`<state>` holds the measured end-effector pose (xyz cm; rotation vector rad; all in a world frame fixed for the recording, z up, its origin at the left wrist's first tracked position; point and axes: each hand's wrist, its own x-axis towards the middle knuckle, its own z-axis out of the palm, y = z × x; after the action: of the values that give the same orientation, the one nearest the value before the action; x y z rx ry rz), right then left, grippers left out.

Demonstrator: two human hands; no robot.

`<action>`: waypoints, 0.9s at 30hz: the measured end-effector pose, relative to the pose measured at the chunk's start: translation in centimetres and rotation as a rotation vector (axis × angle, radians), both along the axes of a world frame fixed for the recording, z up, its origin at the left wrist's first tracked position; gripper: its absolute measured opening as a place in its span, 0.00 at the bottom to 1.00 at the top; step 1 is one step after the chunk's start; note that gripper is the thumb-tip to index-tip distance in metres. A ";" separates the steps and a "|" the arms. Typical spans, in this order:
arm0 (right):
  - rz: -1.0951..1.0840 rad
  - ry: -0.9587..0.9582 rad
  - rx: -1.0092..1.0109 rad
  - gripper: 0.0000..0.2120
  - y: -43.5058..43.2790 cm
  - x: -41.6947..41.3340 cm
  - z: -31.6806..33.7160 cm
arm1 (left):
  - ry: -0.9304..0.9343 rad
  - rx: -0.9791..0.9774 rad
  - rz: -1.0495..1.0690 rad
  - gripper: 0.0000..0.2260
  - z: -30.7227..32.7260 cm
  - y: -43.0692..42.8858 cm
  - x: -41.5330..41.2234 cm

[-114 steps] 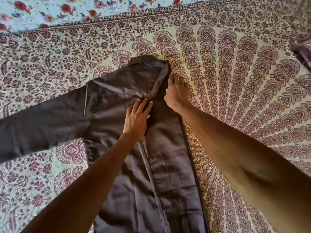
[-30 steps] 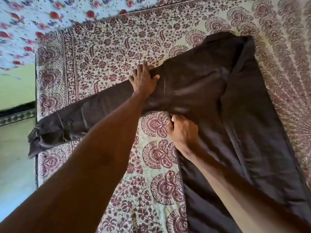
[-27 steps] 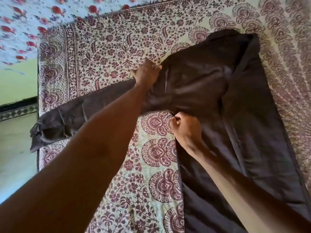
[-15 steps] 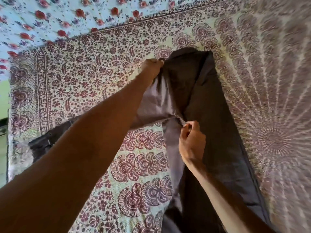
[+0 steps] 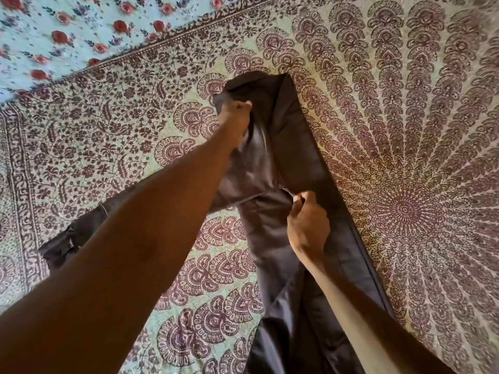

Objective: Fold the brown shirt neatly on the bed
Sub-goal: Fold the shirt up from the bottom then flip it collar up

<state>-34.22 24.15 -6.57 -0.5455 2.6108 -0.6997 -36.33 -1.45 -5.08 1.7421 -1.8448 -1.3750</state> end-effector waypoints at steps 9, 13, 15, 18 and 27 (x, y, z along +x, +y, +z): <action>0.188 -0.057 0.235 0.20 1.4 0.3 1.9 | -0.330 -0.573 -0.194 0.19 1.1 6.8 2.8; 0.211 -0.098 0.343 0.22 5.2 2.0 2.5 | -0.292 -0.608 -0.379 0.12 -0.2 15.2 8.8; 0.209 -0.124 0.373 0.22 7.1 3.1 3.1 | -0.188 -0.512 -0.416 0.08 -0.7 19.8 12.2; 0.146 -0.192 0.384 0.17 9.6 4.7 4.0 | -0.118 -0.366 -0.425 0.07 -1.2 26.0 16.7; 0.036 -0.316 0.445 0.19 18.3 8.5 4.7 | -0.148 -0.020 -0.487 0.12 -0.4 37.6 24.3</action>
<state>-25.75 42.45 -1.84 -0.3141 2.3440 -0.1594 -12.03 36.16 -5.46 1.4750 -2.4737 -1.4036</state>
